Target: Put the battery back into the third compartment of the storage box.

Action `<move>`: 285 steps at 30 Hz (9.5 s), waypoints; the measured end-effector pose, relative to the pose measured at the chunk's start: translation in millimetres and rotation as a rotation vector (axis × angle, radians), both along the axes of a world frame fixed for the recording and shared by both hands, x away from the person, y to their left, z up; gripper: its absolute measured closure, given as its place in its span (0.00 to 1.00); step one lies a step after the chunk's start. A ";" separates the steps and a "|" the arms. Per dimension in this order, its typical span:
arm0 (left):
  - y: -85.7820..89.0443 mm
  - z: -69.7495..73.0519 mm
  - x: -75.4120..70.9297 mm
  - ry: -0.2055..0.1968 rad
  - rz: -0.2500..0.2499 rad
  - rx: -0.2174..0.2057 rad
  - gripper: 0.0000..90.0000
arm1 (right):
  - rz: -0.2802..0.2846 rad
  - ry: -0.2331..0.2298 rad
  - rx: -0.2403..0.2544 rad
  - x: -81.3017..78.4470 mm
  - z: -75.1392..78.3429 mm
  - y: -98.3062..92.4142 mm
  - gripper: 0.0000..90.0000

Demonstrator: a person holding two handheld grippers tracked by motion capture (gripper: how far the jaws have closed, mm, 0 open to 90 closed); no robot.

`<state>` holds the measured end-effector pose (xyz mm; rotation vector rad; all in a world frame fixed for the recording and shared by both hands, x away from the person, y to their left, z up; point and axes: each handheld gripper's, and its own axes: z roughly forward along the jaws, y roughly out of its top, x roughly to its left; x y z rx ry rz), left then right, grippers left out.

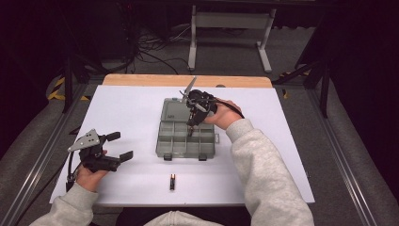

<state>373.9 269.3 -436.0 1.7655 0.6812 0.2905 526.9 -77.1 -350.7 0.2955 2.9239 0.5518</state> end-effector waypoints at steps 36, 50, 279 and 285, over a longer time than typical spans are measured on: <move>0.1 0.0 -0.2 0.000 0.001 0.001 0.02 | -0.003 0.066 -0.063 -1.1 -35.4 -2.0 0.46; 0.0 -0.1 0.0 0.001 -0.001 0.001 0.02 | 0.000 0.072 -0.076 -2.1 -38.4 -0.8 0.46; -1.3 -0.1 -0.5 -0.003 -0.003 0.010 0.02 | 0.056 -0.007 0.078 -30.8 24.2 0.5 0.46; -0.8 0.0 -0.2 -0.003 -0.005 0.015 0.02 | 0.041 -0.004 0.082 -22.6 21.5 -3.3 0.46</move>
